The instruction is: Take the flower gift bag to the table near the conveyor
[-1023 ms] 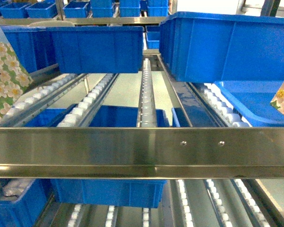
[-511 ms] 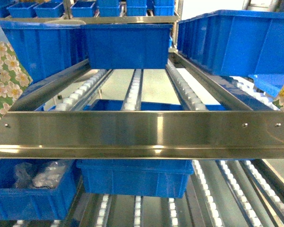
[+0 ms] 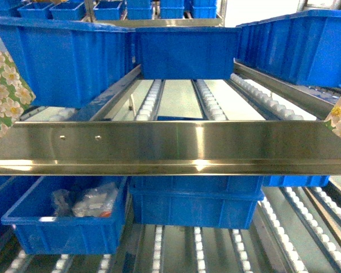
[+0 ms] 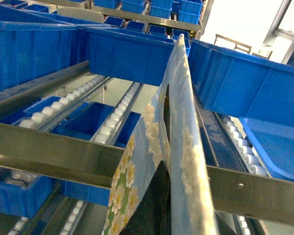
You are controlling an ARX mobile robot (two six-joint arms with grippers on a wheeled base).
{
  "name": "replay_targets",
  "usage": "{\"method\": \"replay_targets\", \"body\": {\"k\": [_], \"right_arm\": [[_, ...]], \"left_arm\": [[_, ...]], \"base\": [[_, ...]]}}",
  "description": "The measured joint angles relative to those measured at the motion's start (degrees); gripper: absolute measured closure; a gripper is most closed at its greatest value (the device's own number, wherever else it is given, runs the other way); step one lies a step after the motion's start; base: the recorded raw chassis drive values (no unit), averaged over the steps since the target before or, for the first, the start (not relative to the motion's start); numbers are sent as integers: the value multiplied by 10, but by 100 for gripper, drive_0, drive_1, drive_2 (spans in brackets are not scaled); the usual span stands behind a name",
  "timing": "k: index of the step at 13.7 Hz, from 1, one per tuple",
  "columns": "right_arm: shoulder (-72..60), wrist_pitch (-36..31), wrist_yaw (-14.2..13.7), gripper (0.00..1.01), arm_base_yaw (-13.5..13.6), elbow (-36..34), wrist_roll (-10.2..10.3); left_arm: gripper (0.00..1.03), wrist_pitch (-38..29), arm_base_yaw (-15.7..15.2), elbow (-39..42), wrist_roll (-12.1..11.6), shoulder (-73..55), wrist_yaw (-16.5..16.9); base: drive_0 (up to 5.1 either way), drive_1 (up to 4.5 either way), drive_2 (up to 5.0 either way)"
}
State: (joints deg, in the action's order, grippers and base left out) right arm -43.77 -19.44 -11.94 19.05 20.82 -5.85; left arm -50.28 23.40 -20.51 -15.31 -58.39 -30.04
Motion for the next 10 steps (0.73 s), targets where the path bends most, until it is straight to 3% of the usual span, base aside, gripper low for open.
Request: {"method": "replay_targets", "body": {"k": [10], "right_arm": [[0, 1, 0, 99, 0, 0, 0]], "left_arm": [[101, 0, 0, 0, 0, 0, 0]], "base": [[-469, 101, 379]]}}
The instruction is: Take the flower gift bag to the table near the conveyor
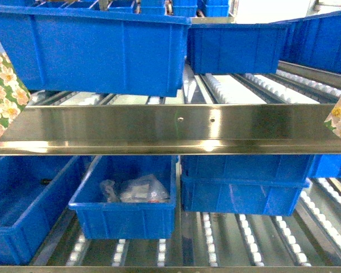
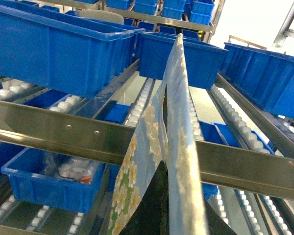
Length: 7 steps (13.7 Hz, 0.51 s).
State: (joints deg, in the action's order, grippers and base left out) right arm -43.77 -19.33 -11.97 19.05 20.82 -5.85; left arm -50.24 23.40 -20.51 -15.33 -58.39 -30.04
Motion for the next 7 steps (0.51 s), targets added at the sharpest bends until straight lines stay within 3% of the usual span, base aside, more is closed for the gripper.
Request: {"method": "replay_targets", "body": {"k": [7], "right_arm": [[0, 0, 0, 99, 0, 0, 0]], "left_arm": [[101, 0, 0, 0, 0, 0, 0]], "base": [[-467, 97, 382]]}}
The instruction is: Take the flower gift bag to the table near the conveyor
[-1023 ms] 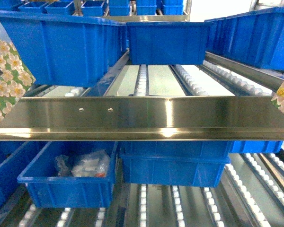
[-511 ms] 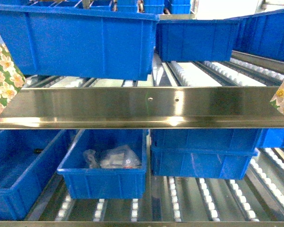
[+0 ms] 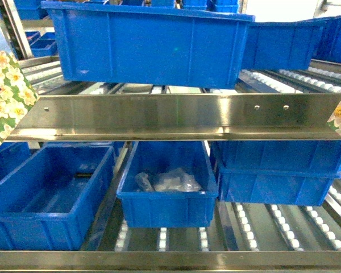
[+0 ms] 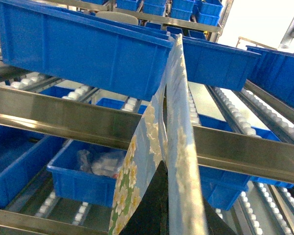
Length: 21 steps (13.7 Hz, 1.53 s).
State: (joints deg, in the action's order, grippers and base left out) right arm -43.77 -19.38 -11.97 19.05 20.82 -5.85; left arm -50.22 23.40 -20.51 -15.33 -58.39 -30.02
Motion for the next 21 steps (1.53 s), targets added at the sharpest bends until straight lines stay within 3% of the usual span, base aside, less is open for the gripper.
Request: {"method": "replay_targets", "body": {"k": [11, 21], "right_arm": [[0, -1, 0, 99, 0, 0, 0], [0, 1, 0, 99, 0, 0, 0]], "left_arm": [[101, 0, 0, 0, 0, 0, 0], [101, 0, 0, 0, -1, 1, 0]], "base": [[-470, 88, 380], [-494, 223, 263]]}}
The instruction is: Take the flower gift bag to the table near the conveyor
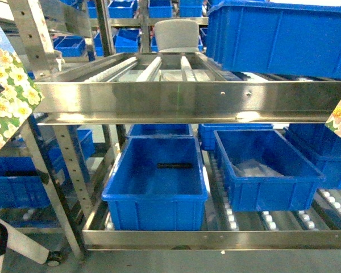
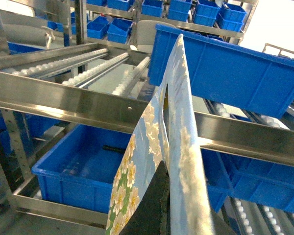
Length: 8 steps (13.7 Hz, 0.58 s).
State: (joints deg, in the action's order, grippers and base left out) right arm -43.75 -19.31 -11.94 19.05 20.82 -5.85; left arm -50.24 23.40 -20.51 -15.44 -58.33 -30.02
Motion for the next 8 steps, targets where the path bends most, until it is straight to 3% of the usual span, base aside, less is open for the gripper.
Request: {"method": "replay_targets", "body": {"k": [8], "right_arm": [[0, 0, 0, 99, 0, 0, 0]], "left_arm": [[101, 0, 0, 0, 0, 0, 0]], "base": [[-498, 238, 238]]}}
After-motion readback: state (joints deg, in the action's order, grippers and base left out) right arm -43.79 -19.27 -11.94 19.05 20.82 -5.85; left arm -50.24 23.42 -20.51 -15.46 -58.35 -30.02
